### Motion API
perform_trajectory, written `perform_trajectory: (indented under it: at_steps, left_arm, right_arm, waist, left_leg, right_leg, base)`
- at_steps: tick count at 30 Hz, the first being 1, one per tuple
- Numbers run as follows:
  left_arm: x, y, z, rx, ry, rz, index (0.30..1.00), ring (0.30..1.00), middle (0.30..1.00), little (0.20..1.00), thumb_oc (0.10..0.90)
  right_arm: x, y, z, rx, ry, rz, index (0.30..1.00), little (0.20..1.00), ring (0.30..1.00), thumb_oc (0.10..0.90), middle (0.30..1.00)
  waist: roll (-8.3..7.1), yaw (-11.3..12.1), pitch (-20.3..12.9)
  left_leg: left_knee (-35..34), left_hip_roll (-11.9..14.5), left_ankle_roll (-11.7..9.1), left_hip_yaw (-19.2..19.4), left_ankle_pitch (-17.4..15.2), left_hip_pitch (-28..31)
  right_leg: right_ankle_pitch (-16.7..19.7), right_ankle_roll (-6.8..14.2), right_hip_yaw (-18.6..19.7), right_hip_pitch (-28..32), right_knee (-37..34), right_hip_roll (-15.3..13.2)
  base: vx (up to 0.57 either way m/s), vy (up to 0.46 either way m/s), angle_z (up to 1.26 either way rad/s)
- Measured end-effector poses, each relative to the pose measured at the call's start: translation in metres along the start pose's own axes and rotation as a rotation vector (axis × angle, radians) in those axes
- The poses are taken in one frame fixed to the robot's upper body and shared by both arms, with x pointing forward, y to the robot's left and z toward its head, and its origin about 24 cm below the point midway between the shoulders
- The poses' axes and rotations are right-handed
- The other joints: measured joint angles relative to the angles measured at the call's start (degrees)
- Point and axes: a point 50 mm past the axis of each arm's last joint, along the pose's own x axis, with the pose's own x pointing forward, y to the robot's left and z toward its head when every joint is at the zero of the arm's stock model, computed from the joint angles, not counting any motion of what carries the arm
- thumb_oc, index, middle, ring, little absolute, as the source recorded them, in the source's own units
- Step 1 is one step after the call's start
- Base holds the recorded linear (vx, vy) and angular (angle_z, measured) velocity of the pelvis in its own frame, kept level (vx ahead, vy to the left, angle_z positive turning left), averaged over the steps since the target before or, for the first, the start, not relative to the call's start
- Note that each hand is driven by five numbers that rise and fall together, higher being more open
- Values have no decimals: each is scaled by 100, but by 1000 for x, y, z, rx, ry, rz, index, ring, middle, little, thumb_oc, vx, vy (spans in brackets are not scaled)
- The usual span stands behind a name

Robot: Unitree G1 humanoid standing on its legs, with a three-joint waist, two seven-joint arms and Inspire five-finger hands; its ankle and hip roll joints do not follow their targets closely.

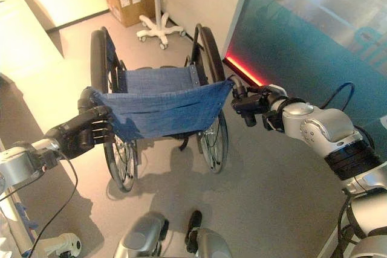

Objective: Push the wheelchair next to the bed

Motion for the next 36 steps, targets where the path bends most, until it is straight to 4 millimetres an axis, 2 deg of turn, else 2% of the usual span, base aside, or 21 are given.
perform_trajectory:
  at_steps: [2,3,4,5,6,8,10,11,13,15,17,18,20,23,25,27,30,31,32,34,36]
  left_arm:
    - [-1,-5,-9,-6,24,-23,300,300,300,300,400]
    - [-2,-11,-18,-29,51,-64,300,300,300,300,400]
    - [-3,-16,-23,-48,63,-94,300,300,300,300,400]
    - [-3,-17,-24,-75,66,-121,300,300,300,300,400]
    - [-2,-17,-25,-89,58,-114,300,300,300,300,400]
    - [-1,-18,-16,-81,25,-120,300,300,300,300,400]
    - [2,-18,-14,-108,-16,-117,300,300,300,300,400]
    - [4,-20,-15,-118,-23,-126,300,300,300,300,400]
    - [5,-24,-17,-128,-8,-164,300,300,300,300,400]
    - [3,-24,-25,-141,25,-196,300,300,300,300,400]
    - [7,-28,-35,-198,20,-205,300,300,300,300,400]
    - [7,-29,-34,-201,8,-198,300,300,300,300,400]
    - [8,-28,-26,-167,-1,-185,300,300,300,300,400]
    - [9,-29,-21,-109,26,-166,300,300,300,300,400]
    - [10,-29,-23,-92,49,-160,300,300,300,300,400]
    - [16,-34,-25,-86,63,-180,300,300,300,300,400]
    - [22,-31,-29,-140,93,-214,300,300,300,300,400]
    - [24,-30,-31,-161,97,-214,300,300,300,300,400]
    - [22,-26,-30,-149,102,-199,300,300,300,300,400]
    - [19,-22,-26,-145,89,-186,300,300,300,300,400]
    - [17,-19,-19,-159,39,-161,300,300,300,300,400]
  right_arm:
    - [1,-2,-1,-16,1,-19,300,300,300,400,300]
    - [0,-6,5,-26,-9,-35,300,300,300,400,300]
    - [-2,-9,10,-46,-16,-44,300,300,300,400,300]
    - [1,-5,13,-49,-45,-61,300,300,300,400,300]
    - [4,-3,12,-48,-40,-75,300,300,300,400,300]
    - [6,-5,16,-36,-43,-87,300,300,300,400,300]
    - [12,-1,15,-8,-59,-88,300,300,300,400,300]
    - [12,-3,13,-16,-50,-97,300,300,300,400,300]
    - [12,-5,3,-20,-20,-102,300,300,300,400,300]
    - [17,3,-14,-21,21,-89,300,300,300,400,300]
    - [26,9,-29,-14,39,-103,300,300,300,400,300]
    - [30,10,-30,-11,29,-113,300,300,300,400,300]
    - [30,7,-28,-11,17,-120,300,300,300,400,300]
    - [31,5,-21,-2,0,-126,300,300,300,400,300]
    - [32,5,-21,-7,-3,-130,300,300,300,400,300]
    - [27,-5,-23,-21,-30,-155,300,300,300,400,300]
    - [25,-9,-15,-42,-68,-157,300,300,300,400,300]
    - [26,-6,-18,-51,-59,-148,300,300,300,400,300]
    - [26,-4,-22,-68,-39,-140,300,300,300,400,300]
    - [26,-2,-27,-60,7,-105,300,300,300,400,300]
    - [26,0,-27,-56,15,-76,300,300,300,400,300]
  waist:
    - [55,87,34]
    - [363,130,35]
    - [704,135,19]
    - [715,308,221]
    - [652,367,208]
    - [423,616,218]
    - [422,646,243]
    - [377,632,215]
    - [353,572,89]
    - [76,756,-306]
    - [1,913,-489]
    - [-8,933,-496]
    - [-32,836,-514]
    - [11,898,-515]
    - [126,909,-499]
    - [530,813,-432]
    - [840,275,-397]
    - [797,119,-381]
    - [617,95,-357]
    - [288,5,-396]
    - [-12,68,-454]
  left_leg:
    - [-1675,134,-68,-189,40,113]
    - [-3591,494,-251,-211,359,682]
    - [-4410,815,-390,-134,759,996]
    - [-4313,854,-114,478,1004,1212]
    - [-4262,811,-116,656,998,1311]
    - [-3440,695,-188,821,654,942]
    - [-2204,777,-397,1013,329,198]
    - [-2501,690,-350,1418,341,43]
    - [-3030,548,73,2274,285,119]
    - [-3379,114,441,1963,498,150]
    - [-3459,2,1344,1812,593,455]
    - [-3321,4,1329,1742,429,482]
    - [-3461,34,1361,1872,392,587]
    - [-4153,-95,1370,1555,643,1020]
    - [-4393,-273,1293,696,740,1296]
    - [-4458,-206,1167,-416,789,1508]
    - [-4640,-204,654,-1272,776,1714]
    - [-4598,-79,409,-876,460,1703]
    - [-4498,179,313,86,187,1708]
    - [-4315,87,838,125,258,1808]
    - [-4291,153,684,103,173,1781]
  right_leg:
    - [11,117,98,211,-87,-123]
    - [-183,592,-173,191,258,-49]
    - [-402,908,-567,198,674,59]
    - [-954,845,-975,71,1710,-57]
    - [-1168,472,-1321,161,2024,83]
    - [-1511,27,-1579,640,1375,302]
    - [-1472,99,-1473,1232,441,578]
    - [-1496,119,-1535,1361,370,596]
    - [-1733,239,-1863,1644,372,602]
    - [-2026,339,-1839,1759,385,589]
    - [-2160,1417,-2019,1560,1927,443]
    - [-1790,2245,-1851,1073,3386,351]
    - [-1380,2210,-1752,708,4200,347]
    - [-1242,2029,-1639,575,3879,-75]
    - [-1486,1575,-1717,629,3351,-505]
    - [-1684,1201,-1779,533,2437,-541]
    - [-1010,1433,-1541,123,495,-625]
    - [-542,1416,-1368,90,87,-711]
    - [-90,1609,-1301,133,-168,-863]
    - [113,1677,-1359,194,-165,-978]
    - [248,1444,-1565,193,-259,-778]
  base:
    - [330,-164,-42]
    - [248,-130,-57]
    - [346,-185,-80]
    - [462,-246,-55]
    - [436,-243,-37]
    - [395,-208,-8]
    - [458,-198,19]
    - [400,-121,58]
    - [430,-75,58]
    - [326,-79,11]
    - [277,-272,18]
    - [308,-297,60]
    - [214,-166,59]
    - [221,-222,24]
    - [184,-443,32]
    - [142,-576,53]
    - [135,-626,99]
    - [153,-426,138]
    - [138,-406,106]
    - [114,-477,103]
    - [53,-466,70]
